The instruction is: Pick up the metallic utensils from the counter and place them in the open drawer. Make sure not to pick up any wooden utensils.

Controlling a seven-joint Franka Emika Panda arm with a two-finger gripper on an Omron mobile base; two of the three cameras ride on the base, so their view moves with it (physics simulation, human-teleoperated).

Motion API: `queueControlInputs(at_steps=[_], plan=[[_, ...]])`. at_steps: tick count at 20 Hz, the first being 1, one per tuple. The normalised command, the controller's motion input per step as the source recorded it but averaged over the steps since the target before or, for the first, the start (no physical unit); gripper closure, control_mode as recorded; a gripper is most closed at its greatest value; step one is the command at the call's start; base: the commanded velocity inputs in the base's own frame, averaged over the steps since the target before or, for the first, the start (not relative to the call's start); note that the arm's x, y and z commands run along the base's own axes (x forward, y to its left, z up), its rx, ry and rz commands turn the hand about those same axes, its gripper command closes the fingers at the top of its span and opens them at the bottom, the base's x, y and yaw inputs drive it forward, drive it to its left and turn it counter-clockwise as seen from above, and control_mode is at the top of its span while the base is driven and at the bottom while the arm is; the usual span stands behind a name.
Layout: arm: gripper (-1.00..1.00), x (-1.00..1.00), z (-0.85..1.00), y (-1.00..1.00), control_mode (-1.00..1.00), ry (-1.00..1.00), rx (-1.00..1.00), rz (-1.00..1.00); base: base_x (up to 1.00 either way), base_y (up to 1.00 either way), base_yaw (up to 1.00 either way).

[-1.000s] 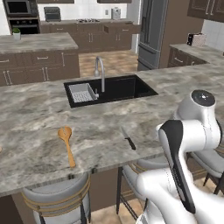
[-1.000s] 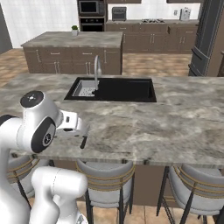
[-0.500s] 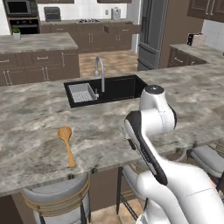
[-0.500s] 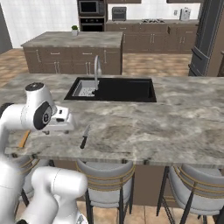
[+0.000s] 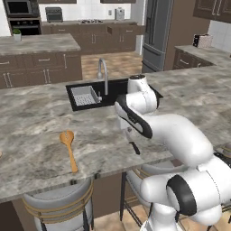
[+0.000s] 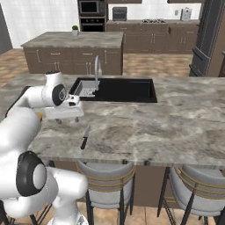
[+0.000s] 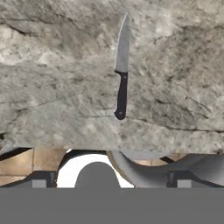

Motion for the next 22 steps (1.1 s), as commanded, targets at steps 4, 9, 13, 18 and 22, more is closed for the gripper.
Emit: queueControlInputs(at_steps=[4,9,13,18,22], plan=[[-1.00,0.85,-0.75,-0.75,-1.00,0.03,0.00,0.02,0.00,0.00,0.00],[-1.00,0.17,-0.91,-0.29,-1.00,-0.01,0.02,0.00,0.00,0.00,0.00],[-1.00,-0.01,-0.31,0.13,-1.00,-0.08,0.14,0.02,0.00,0.00,0.00],[-1.00,0.00,-0.02,0.36,-1.00,-0.08,0.19,0.01,0.00,0.00,0.00],[-1.00,0.00,-0.03,0.12,-1.00,-0.01,0.03,0.00,0.00,0.00,0.00]])
